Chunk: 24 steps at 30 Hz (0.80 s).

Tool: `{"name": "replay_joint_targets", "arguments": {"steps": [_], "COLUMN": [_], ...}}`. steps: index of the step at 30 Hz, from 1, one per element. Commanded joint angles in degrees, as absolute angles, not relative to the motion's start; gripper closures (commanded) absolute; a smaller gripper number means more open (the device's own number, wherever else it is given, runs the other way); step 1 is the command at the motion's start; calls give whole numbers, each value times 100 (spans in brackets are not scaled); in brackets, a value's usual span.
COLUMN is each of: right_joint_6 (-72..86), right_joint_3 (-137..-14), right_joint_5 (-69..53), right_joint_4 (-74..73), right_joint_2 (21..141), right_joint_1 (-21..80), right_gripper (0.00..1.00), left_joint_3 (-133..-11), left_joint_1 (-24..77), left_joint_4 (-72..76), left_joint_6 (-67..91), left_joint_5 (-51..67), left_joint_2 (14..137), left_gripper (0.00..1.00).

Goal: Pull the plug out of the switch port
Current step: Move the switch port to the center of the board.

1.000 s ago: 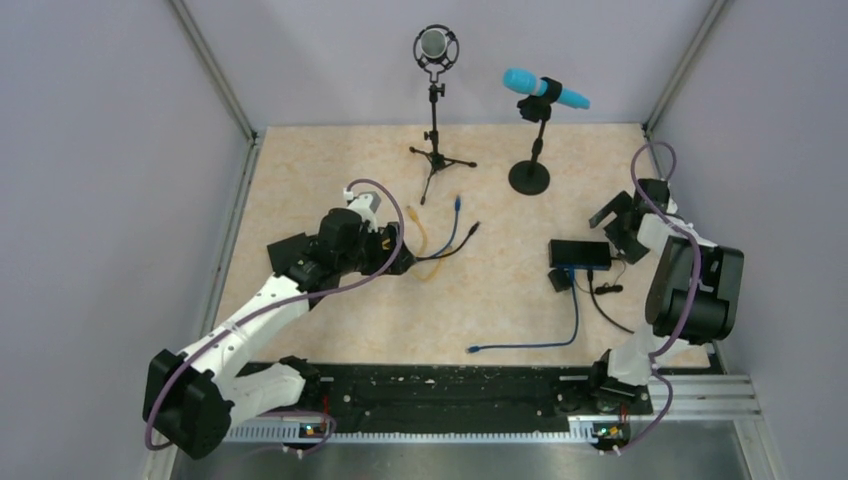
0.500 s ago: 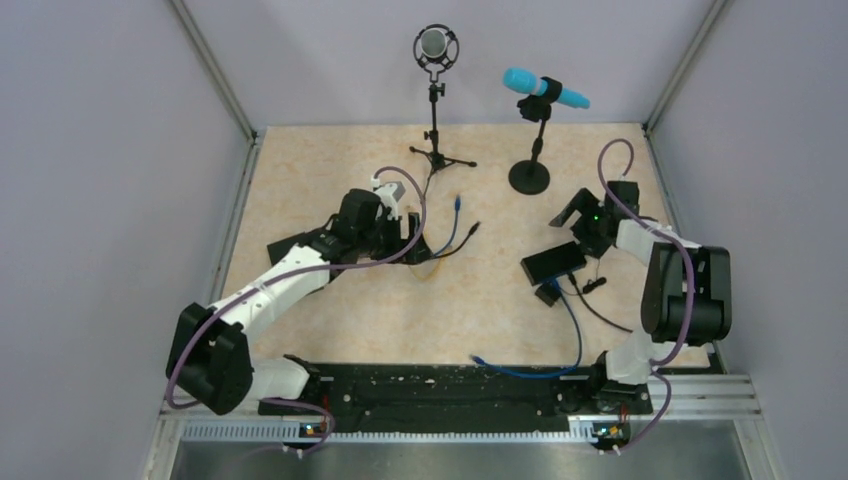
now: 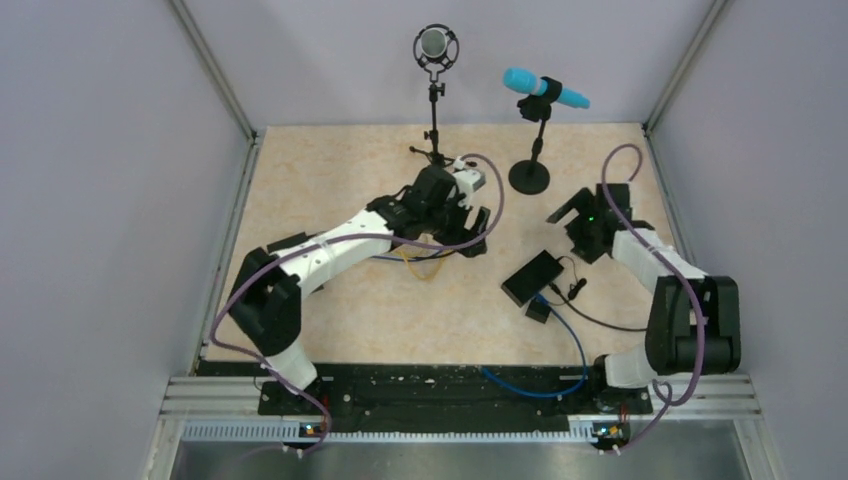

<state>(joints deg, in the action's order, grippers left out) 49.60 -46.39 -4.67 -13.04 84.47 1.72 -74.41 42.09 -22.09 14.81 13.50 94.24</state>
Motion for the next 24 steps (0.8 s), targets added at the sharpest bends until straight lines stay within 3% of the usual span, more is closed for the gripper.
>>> {"name": "replay_joint_targets", "arguments": {"steps": [1, 4, 9, 24], "right_joint_6": [4933, 4804, 5153, 5333], "right_joint_3": [-4942, -4766, -4457, -3588], "right_joint_5": [170, -208, -57, -471], "right_joint_4": [-2350, -2523, -3048, -2996], "right_joint_2": [7554, 7168, 6696, 6074], "right_joint_1": [-833, -1427, -1492, -1494], "right_gripper": [1, 1, 1, 1], "left_joint_3": [-8455, -8865, -9650, -10001], "left_joint_1": [4642, 4911, 5307, 5680], "left_joint_4": [-2477, -2436, -2732, -2698], "left_joint_6": [636, 373, -61, -251], "left_joint_5": [1232, 1209, 1150, 1456], "left_joint_2": [10180, 10767, 11651, 12454], "left_gripper": [11, 11, 12, 12]}}
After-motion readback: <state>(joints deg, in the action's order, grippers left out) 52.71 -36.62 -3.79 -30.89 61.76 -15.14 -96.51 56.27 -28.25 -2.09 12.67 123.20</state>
